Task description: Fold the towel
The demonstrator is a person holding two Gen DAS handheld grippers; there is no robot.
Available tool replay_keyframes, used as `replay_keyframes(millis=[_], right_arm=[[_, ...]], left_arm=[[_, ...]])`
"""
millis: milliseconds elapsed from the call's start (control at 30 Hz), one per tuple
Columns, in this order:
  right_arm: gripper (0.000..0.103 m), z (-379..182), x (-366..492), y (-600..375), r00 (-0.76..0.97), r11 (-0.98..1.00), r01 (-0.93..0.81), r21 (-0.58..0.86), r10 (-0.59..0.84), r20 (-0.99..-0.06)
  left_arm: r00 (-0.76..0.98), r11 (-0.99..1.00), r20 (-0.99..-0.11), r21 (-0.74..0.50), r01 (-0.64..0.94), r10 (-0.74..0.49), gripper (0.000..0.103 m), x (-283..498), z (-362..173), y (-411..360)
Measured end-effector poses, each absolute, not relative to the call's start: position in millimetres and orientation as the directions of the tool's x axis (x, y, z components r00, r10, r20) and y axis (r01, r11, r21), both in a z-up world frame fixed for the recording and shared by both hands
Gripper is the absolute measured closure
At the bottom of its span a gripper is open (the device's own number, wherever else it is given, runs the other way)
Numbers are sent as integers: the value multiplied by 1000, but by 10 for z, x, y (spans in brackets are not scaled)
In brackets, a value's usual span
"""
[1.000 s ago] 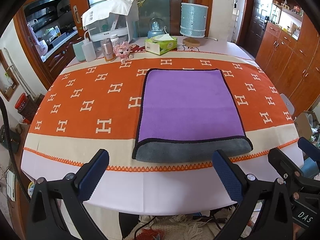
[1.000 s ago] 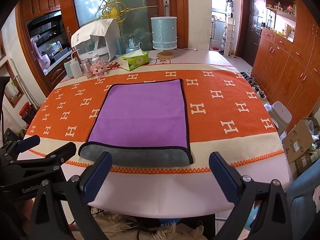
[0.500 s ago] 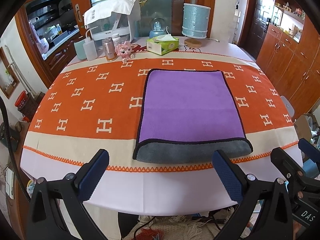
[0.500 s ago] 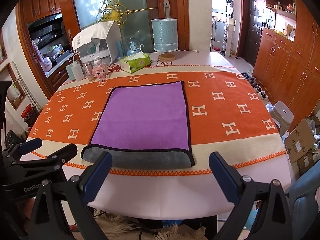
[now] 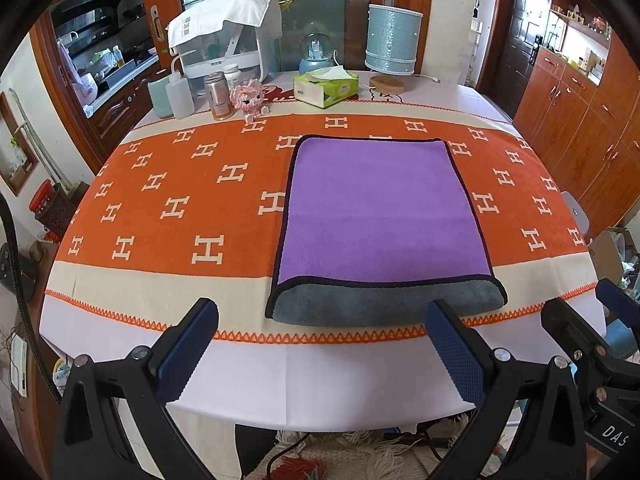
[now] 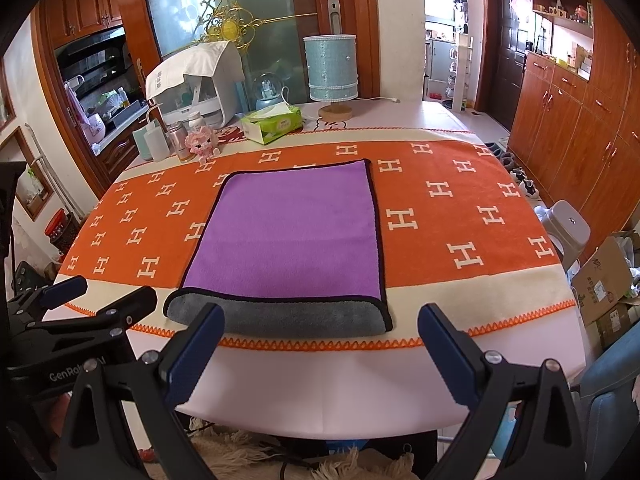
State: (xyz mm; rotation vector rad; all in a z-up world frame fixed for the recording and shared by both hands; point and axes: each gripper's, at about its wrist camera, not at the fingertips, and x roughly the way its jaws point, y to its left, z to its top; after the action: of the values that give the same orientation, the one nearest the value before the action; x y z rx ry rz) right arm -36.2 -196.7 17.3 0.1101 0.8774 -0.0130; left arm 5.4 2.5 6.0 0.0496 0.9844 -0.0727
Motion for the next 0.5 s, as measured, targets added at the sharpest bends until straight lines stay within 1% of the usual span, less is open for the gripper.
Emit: replay_keyframes(millis=[500], right_arm=[[5, 140, -356, -1968, 637, 993, 62, 96, 35, -770]], left_arm=[[548, 997, -835, 7, 83, -40, 0, 56, 36, 33]])
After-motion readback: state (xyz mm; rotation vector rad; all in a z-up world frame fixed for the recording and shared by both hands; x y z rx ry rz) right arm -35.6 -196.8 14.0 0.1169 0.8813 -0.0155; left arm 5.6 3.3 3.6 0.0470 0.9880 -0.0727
